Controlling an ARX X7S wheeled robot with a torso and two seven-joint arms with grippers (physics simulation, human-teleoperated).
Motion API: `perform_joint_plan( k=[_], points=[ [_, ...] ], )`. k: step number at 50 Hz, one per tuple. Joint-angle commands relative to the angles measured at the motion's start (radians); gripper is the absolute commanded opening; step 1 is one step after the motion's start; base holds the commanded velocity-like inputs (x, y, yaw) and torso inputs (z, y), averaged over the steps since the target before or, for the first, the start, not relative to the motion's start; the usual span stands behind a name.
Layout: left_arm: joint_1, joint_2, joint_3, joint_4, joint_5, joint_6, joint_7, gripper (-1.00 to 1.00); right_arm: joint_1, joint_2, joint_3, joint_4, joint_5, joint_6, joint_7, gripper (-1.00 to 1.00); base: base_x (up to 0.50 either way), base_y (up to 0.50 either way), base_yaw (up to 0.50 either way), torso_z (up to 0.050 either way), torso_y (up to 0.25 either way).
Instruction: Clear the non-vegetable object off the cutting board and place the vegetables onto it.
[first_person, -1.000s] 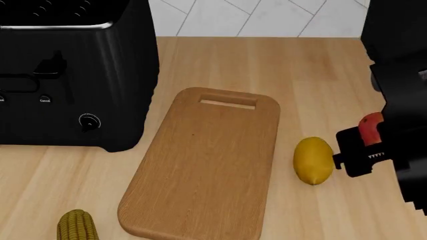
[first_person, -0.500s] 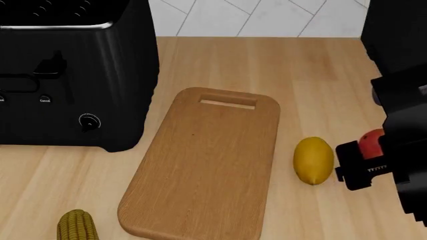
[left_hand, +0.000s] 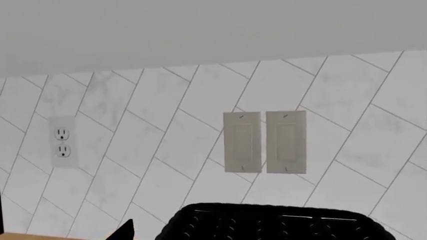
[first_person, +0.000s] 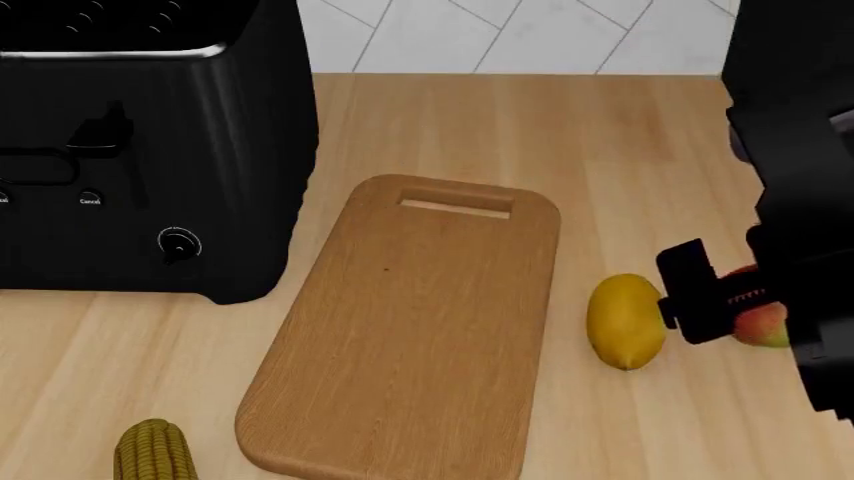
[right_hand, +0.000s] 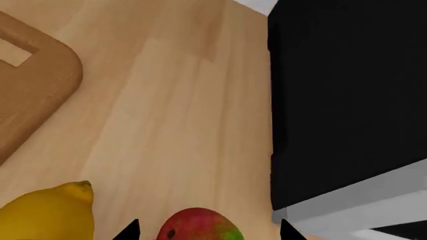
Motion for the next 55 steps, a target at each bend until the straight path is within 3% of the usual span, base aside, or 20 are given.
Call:
perform_joint_plan(
  k=[1,20,55],
  points=[
    [-0.012,-0.001,0.002,0.001,-0.005,-0.006,-0.003,1.0,0.03,0.0,-0.028,-0.089,0.021,0.047,-0.02,1.0,0.0,0.0,0.0,0.0,0.0],
    [0.004,-0.003,0.005,0.0,-0.007,0.006,-0.006,1.0,-0.038,-0.023,-0.028,-0.201,0.075,0.062,-0.031,1.0,0.0,0.0,0.0,0.0,0.0],
    [-0.003,-0.014,0.002,-0.004,-0.016,0.008,-0.012,1.0,-0.106,-0.078,-0.082,-0.085,0.087,-0.06,-0.04,1.0,0.0,0.0,0.0,0.0,0.0]
  ],
)
